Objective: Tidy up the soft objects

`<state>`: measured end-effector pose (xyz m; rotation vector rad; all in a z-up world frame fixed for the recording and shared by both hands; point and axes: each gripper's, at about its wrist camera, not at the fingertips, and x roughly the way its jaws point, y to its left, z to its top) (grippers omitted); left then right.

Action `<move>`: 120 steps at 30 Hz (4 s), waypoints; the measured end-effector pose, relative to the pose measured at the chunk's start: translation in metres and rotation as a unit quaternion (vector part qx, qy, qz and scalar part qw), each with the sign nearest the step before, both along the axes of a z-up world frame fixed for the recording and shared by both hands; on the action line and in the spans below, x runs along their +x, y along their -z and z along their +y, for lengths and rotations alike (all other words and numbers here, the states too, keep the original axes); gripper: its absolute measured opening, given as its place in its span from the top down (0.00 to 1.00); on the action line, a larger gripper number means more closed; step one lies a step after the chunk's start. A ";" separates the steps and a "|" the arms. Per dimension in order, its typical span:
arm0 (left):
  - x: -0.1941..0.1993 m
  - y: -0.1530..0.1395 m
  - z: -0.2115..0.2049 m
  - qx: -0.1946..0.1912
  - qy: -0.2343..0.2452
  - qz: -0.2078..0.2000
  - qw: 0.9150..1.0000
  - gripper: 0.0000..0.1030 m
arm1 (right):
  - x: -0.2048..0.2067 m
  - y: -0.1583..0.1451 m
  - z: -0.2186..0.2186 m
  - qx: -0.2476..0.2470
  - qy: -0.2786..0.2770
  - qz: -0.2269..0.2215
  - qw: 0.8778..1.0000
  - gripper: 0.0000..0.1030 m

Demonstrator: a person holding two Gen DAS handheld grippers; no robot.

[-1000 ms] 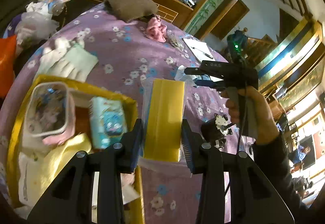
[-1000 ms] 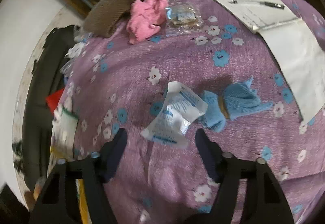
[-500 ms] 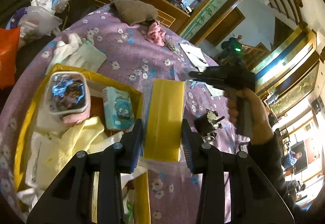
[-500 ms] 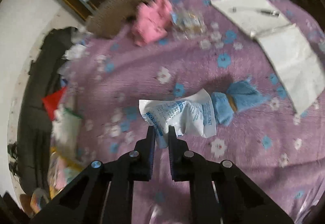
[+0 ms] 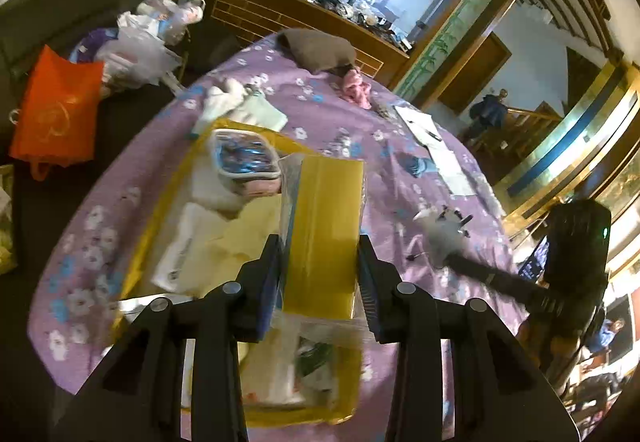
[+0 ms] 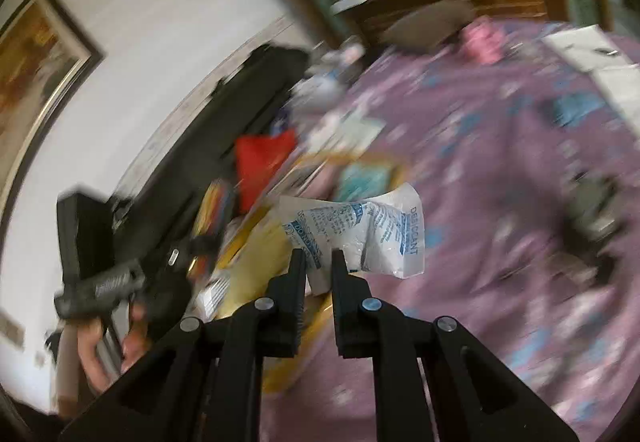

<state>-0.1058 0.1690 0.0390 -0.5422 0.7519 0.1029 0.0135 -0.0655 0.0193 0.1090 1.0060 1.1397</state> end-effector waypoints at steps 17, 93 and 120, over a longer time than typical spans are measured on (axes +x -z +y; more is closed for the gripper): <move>0.046 0.044 0.032 0.031 0.015 0.064 0.997 0.65 | -0.010 0.036 0.084 -0.031 -0.027 -0.050 0.998 0.87; -0.056 0.036 -0.030 0.284 -0.148 0.086 0.943 0.20 | -0.096 0.025 0.044 -0.094 0.066 -0.170 0.979 0.35; -0.048 0.026 -0.038 0.280 -0.132 0.085 0.947 0.21 | -0.101 0.016 0.035 -0.095 0.096 -0.168 0.977 0.34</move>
